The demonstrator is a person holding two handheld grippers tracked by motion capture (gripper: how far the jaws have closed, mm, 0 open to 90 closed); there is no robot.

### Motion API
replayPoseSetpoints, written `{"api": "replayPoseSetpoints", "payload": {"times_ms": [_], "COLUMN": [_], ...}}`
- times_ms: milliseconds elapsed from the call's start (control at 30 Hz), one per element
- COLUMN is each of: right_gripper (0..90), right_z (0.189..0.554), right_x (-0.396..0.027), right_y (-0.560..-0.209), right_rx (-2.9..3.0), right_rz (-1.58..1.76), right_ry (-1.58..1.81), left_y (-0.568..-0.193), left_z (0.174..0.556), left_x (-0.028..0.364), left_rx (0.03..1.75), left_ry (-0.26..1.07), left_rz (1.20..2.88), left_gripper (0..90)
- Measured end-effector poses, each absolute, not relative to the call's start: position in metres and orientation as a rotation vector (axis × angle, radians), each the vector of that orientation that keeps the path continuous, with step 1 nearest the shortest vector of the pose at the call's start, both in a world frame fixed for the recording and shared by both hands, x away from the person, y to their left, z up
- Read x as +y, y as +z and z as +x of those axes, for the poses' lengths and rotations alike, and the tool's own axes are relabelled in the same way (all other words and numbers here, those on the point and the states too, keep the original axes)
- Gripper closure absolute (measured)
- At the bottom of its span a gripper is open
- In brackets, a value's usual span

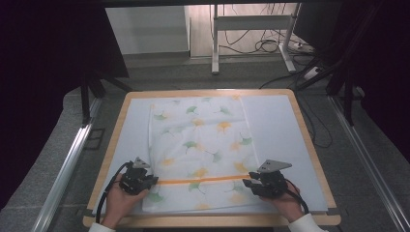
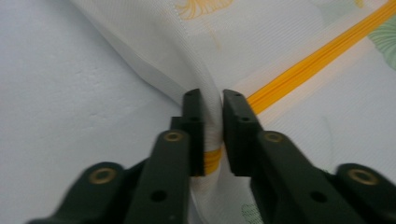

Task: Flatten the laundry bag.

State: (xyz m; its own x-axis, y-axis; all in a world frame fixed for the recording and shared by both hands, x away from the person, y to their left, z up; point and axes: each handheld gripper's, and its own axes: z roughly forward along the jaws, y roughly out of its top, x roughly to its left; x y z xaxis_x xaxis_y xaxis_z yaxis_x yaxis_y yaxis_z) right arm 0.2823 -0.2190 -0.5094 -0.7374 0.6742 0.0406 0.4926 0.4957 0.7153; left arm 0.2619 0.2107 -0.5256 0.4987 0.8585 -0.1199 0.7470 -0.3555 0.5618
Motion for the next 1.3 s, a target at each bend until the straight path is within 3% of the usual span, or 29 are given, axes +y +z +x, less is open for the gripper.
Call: {"api": "replayPoseSetpoints", "payload": {"times_ms": [667, 800, 833, 900, 933, 967, 1000, 1033, 1100, 1300], "right_gripper": [59.3, 59.3, 58.9, 58.6, 58.2, 57.6, 57.5, 57.5, 58.5, 67.3], "right_z": [0.285, 0.287, 0.288, 0.289, 0.291, 0.296, 0.298, 0.298, 0.303, 0.297], "right_x": [-0.226, -0.229, -0.230, -0.231, -0.231, -0.233, -0.233, -0.233, -0.235, -0.237], "right_y": [-0.507, -0.506, -0.505, -0.505, -0.504, -0.505, -0.505, -0.505, -0.506, -0.504], "right_rx": [2.477, 2.470, 2.463, 2.454, 2.446, 2.432, 2.430, 2.430, 2.422, 2.430], "right_rz": [1.025, 1.040, 1.057, 1.062, 1.069, 1.094, 1.106, 1.106, 1.136, 1.138], "right_ry": [1.097, 1.111, 1.124, 1.136, 1.146, 1.161, 1.160, 1.160, 1.167, 1.184], "left_y": [-0.522, -0.522, -0.521, -0.519, -0.518, -0.516, -0.514, -0.512, -0.510, -0.509], "left_z": [0.282, 0.279, 0.278, 0.274, 0.272, 0.271, 0.270, 0.268, 0.266, 0.264], "left_x": [0.242, 0.242, 0.242, 0.244, 0.246, 0.248, 0.249, 0.251, 0.254, 0.257], "left_rx": [1.360, 1.347, 1.339, 1.316, 1.309, 1.308, 1.305, 1.305, 1.305, 1.307], "left_ry": [0.266, 0.295, 0.302, 0.323, 0.331, 0.340, 0.352, 0.375, 0.450, 0.495], "left_rz": [2.119, 2.106, 2.097, 2.079, 2.049, 2.026, 2.009, 1.993, 1.977, 1.956], "left_gripper": [84.0, 79.6, 65.8, 61.3, 54.8, 42.9, 38.9, 38.9, 29.7, 22.5]}}
